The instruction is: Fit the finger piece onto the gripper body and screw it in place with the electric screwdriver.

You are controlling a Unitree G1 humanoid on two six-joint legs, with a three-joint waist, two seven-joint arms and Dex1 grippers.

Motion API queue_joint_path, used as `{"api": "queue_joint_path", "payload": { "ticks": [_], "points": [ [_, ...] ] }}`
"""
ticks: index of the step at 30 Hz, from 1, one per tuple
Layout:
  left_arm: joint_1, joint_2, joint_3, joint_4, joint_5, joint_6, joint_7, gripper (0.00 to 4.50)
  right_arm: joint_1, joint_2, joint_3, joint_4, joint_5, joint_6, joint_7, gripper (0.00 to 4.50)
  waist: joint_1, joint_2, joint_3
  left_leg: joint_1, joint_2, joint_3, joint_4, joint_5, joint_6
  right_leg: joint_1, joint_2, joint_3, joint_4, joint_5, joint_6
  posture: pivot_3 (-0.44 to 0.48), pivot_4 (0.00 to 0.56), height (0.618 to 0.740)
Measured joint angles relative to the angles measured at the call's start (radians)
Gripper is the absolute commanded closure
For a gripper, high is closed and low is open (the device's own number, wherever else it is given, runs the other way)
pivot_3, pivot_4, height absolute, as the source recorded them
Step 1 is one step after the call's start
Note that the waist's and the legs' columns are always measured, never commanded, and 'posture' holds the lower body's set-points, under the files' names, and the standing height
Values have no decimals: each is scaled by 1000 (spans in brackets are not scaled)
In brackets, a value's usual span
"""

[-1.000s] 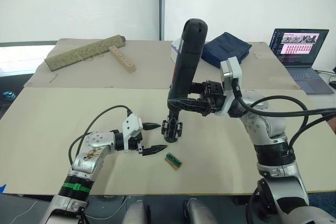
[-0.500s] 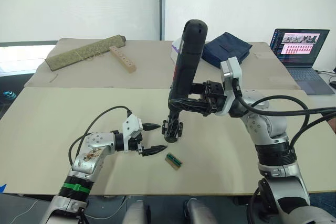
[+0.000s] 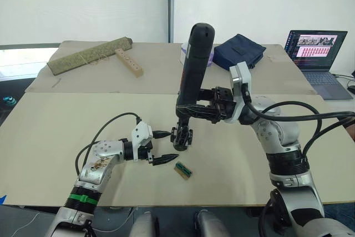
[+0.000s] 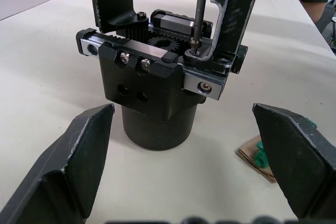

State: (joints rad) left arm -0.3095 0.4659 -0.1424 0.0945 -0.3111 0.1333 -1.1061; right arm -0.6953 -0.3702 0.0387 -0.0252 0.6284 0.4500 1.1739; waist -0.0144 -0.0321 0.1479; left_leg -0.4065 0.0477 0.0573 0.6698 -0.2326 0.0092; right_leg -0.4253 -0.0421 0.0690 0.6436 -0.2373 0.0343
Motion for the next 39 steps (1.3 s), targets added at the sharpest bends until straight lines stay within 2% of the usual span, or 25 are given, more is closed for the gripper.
{"api": "queue_joint_path", "payload": {
  "ticks": [12,26,36,39],
  "points": [
    [-30,-16,-30,79,46,0,17,0,-8,11,6,2,-19,-3,1,2572,0,0,0,0,0,0,0,0,0,0,0,0,0,0,0,0,150,740],
    [-141,-90,-40,273,74,-107,-50,0,-9,11,7,3,-19,-4,1,2572,-1,0,0,0,0,0,0,0,0,0,0,0,0,0,0,0,150,740],
    [-163,-120,-41,318,79,-139,-75,0,-9,11,7,3,-19,-4,-1,2572,-1,0,0,0,-1,0,0,0,0,0,0,0,0,0,0,0,150,740],
    [-164,-120,-43,334,84,-148,-82,929,-9,9,7,3,-19,-4,-1,2572,-1,0,0,0,-1,0,0,0,0,0,0,0,0,0,0,0,150,740]
  ]
}}
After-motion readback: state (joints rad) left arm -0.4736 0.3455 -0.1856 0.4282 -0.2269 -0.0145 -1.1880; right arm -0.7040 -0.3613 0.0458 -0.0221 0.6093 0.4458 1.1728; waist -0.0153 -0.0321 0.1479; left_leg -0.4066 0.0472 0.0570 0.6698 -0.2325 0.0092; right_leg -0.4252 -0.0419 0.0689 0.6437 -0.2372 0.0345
